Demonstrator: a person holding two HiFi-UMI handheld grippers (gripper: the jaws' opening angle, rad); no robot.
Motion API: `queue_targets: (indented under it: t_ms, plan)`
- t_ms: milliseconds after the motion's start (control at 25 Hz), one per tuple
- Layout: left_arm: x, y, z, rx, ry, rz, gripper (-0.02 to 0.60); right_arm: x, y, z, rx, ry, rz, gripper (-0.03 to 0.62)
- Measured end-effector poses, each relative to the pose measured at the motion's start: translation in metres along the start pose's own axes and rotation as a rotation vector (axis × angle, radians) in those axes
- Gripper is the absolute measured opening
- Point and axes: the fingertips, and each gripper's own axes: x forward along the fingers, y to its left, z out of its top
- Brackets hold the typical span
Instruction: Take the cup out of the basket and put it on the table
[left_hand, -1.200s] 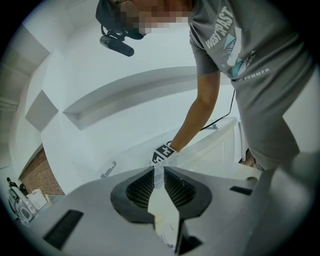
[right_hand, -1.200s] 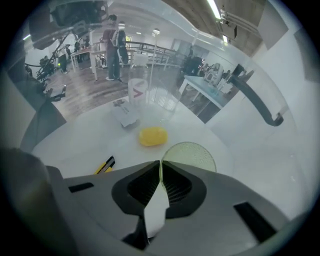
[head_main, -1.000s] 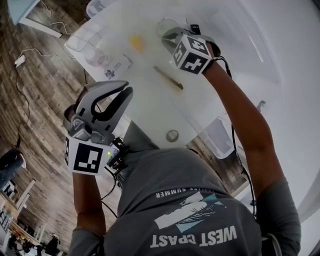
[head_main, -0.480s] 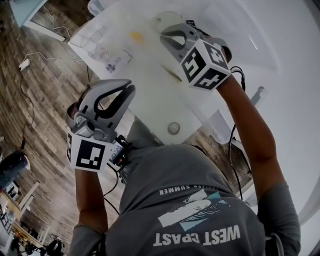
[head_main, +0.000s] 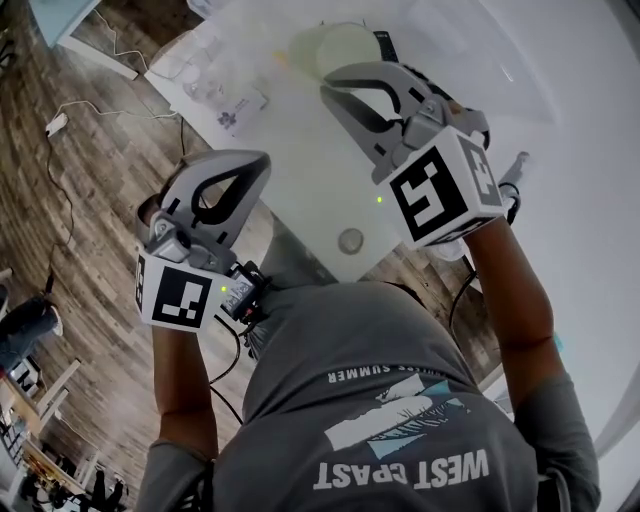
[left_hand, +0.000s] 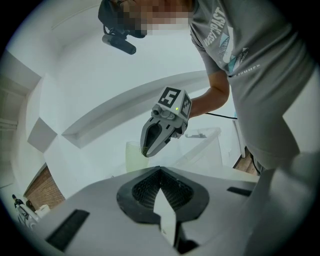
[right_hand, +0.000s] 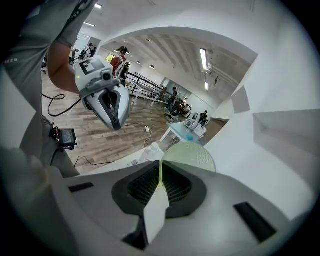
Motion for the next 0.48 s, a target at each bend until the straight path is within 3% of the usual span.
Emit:
queue_targets:
  t_ms: [480]
  plan:
    - [-0.027,-0.027,0.002,0.01,0.014,0.028,0.009,-0.034,0.068,0.038,-0.009,-0.061,0.027,0.03]
